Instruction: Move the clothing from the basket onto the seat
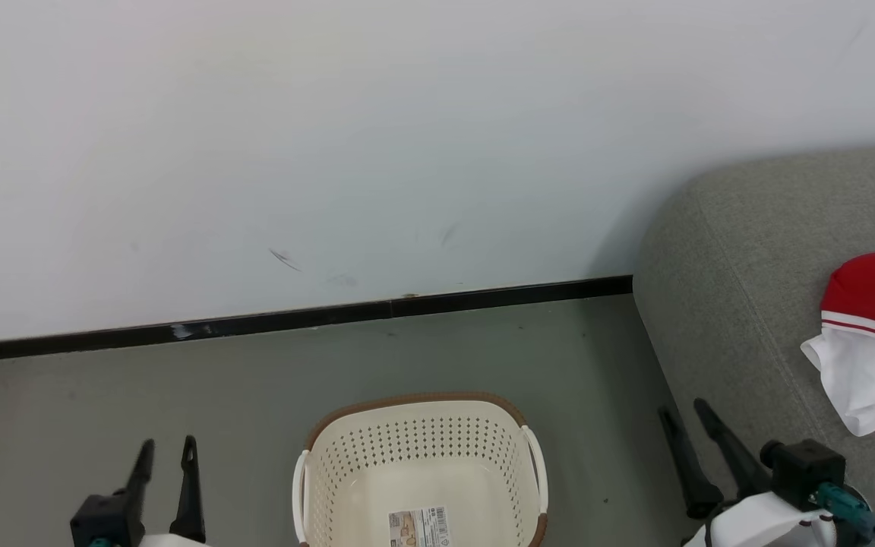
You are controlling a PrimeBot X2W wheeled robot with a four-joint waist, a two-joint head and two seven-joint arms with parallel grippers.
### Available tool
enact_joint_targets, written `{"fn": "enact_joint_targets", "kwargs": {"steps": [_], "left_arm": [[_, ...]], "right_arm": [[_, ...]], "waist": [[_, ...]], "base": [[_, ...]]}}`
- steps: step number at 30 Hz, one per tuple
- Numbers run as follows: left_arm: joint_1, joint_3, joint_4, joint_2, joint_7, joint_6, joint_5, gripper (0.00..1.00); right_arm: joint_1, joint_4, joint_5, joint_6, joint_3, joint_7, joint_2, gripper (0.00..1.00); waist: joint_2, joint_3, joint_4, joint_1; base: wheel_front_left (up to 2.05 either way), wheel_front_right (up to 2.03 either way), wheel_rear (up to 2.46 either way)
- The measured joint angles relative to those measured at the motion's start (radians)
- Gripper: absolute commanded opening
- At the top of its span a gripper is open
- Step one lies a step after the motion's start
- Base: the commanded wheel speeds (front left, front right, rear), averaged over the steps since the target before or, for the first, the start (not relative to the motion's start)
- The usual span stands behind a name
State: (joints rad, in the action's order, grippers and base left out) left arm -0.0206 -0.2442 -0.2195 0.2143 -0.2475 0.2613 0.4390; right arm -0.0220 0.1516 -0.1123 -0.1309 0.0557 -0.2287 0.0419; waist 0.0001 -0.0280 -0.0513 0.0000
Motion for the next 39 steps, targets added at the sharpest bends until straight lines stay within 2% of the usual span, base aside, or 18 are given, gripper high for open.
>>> {"fn": "enact_joint_targets", "kwargs": {"steps": [5,11,24,38,39], "left_arm": [[0.035,-0.017,-0.045,-0.043,0.001,-0.001,0.001,0.00],[0.038,0.002,-0.047,-0.049,0.018,-0.019,0.051,0.00],[0.038,0.043,-0.044,-0.064,0.070,-0.064,0.217,0.00],[0.036,0.089,-0.040,-0.084,0.119,-0.112,0.369,0.00],[0.036,0.096,-0.040,-0.086,0.125,-0.124,0.392,0.00]], "right_arm": [[-0.041,0.052,-0.002,0.000,0.006,0.001,-0.010,0.00],[-0.056,0.044,-0.048,0.000,0.021,0.001,-0.010,0.00],[-0.059,0.019,-0.286,0.000,0.013,0.014,-0.010,0.00],[-0.056,0.021,-0.495,0.000,-0.011,0.057,-0.002,0.00],[-0.055,0.021,-0.527,0.000,-0.012,0.066,0.001,0.00]], "waist": [[0.0000,0.000,0.000,0.0000],[0.0000,0.001,0.001,0.0000],[0.0000,0.006,0.009,0.0008],[0.0000,0.003,0.017,0.0116],[0.0000,0.001,0.019,0.0134]], "base": [[0.00,0.00,0.00],[0.00,0.00,0.00],[0.00,0.00,0.00],[0.00,0.00,0.00],[0.00,0.00,0.00]]}}
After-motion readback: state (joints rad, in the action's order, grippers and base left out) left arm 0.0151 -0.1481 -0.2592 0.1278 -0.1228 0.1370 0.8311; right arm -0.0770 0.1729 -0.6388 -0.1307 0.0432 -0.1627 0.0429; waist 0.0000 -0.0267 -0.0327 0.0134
